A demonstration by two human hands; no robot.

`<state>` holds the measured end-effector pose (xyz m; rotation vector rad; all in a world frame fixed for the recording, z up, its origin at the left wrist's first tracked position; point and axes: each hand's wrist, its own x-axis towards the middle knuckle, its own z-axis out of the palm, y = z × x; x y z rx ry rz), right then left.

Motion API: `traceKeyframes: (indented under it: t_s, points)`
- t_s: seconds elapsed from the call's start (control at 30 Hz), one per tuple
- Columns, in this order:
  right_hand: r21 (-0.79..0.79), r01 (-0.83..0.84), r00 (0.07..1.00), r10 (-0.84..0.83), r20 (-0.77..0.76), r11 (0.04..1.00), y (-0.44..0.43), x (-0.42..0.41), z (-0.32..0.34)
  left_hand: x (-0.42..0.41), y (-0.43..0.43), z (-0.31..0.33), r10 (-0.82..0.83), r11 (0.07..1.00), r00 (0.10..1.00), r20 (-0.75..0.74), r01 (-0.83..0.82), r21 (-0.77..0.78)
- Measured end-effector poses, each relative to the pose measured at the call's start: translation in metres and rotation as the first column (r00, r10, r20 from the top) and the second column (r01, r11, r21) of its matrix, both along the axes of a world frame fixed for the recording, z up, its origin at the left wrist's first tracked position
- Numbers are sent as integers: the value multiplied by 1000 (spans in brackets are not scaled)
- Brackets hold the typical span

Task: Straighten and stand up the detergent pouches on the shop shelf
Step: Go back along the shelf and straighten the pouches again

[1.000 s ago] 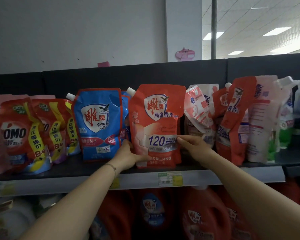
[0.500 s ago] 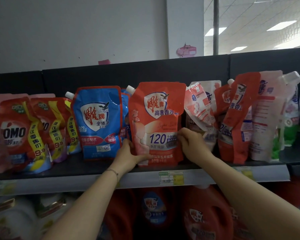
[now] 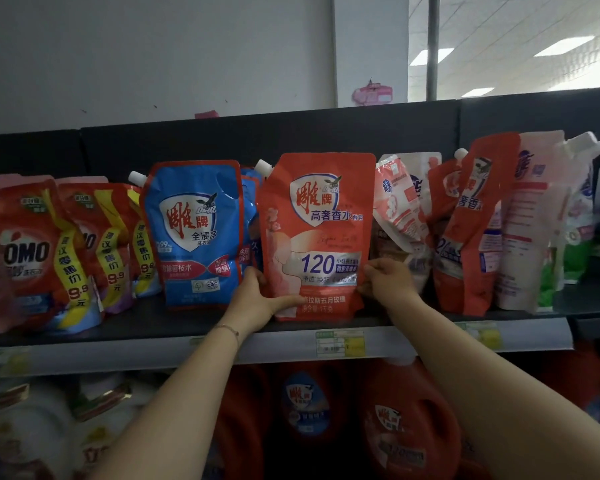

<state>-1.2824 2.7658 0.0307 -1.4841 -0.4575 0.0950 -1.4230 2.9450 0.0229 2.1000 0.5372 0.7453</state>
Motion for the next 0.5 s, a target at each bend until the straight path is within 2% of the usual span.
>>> traceKeyframes:
  t_s: [0.17,0.27,0.33,0.4,0.47,0.5]
  points:
    - [-92,30,992,-18,124,995,-5,-6,3,0,-1,-3,0,1000,1000,26,0,4]
    - [-227,173,919,-74,386,958,-13,-18,2,3,-4,-4,36,997,997,65,-40,66]
    - [-224,293,767,-89,636,930,-18,-24,-4,6,-8,-5,73,988,994,78,-83,129]
    - [-202,410,504,-37,863,890,-21,-27,-8,9,-12,-4,121,968,991,61,-132,211]
    - [-242,458,286,115,951,856,-20,-26,-7,11,-13,0,155,939,988,-5,-146,311]
    - [-288,462,224,204,953,838,-18,-26,-5,11,-13,3,162,924,986,-49,-134,358]
